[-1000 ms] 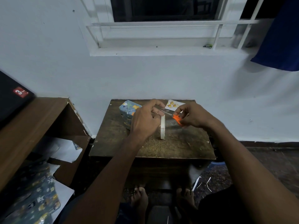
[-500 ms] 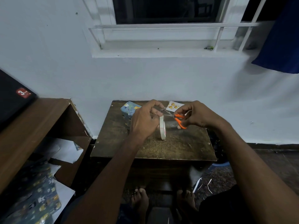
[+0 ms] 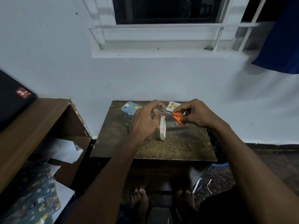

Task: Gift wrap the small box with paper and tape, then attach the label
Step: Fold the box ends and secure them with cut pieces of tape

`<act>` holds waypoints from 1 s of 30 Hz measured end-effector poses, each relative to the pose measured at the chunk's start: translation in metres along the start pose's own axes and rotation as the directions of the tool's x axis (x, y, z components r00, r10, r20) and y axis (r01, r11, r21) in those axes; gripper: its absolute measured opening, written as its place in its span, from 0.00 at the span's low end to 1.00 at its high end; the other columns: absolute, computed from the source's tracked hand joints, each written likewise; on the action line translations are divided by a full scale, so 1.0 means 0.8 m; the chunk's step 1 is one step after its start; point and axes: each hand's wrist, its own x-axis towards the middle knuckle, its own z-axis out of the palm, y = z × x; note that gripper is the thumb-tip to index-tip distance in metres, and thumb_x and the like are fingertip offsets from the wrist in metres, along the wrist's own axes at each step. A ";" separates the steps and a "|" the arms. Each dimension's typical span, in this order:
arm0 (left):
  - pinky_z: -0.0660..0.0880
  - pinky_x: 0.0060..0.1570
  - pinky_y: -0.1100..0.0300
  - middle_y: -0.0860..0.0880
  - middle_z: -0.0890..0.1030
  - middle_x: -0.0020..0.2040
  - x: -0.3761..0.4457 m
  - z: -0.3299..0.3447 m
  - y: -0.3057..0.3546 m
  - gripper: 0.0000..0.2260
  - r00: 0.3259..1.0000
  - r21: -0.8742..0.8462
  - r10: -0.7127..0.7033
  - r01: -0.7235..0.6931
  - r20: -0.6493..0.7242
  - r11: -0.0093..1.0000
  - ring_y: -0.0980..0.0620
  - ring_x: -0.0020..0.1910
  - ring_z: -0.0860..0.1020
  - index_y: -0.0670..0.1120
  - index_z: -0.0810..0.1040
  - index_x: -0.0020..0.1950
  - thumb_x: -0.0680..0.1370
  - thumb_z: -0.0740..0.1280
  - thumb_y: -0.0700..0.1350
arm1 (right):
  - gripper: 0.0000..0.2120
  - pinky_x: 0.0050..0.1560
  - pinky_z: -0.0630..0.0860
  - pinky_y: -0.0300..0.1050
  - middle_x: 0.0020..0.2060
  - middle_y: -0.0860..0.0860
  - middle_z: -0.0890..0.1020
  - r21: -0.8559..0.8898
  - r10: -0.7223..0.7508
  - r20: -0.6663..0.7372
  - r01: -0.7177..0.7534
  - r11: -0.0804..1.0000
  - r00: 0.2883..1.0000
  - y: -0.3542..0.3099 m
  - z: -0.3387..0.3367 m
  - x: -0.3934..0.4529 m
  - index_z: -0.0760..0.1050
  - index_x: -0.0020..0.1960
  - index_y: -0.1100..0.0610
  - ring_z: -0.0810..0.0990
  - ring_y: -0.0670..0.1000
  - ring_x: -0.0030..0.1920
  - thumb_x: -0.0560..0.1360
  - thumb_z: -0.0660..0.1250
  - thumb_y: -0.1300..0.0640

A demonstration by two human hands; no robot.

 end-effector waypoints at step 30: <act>0.83 0.39 0.45 0.56 0.86 0.49 0.006 0.003 -0.007 0.24 0.999 0.056 -0.008 0.007 0.033 0.998 0.52 0.32 0.84 0.62 0.75 0.65 0.79 0.66 0.35 | 0.19 0.41 0.69 0.38 0.39 0.42 0.85 -0.234 -0.035 -0.019 0.030 0.972 0.999 0.006 0.007 0.008 0.89 0.53 0.47 0.79 0.35 0.37 0.66 0.82 0.63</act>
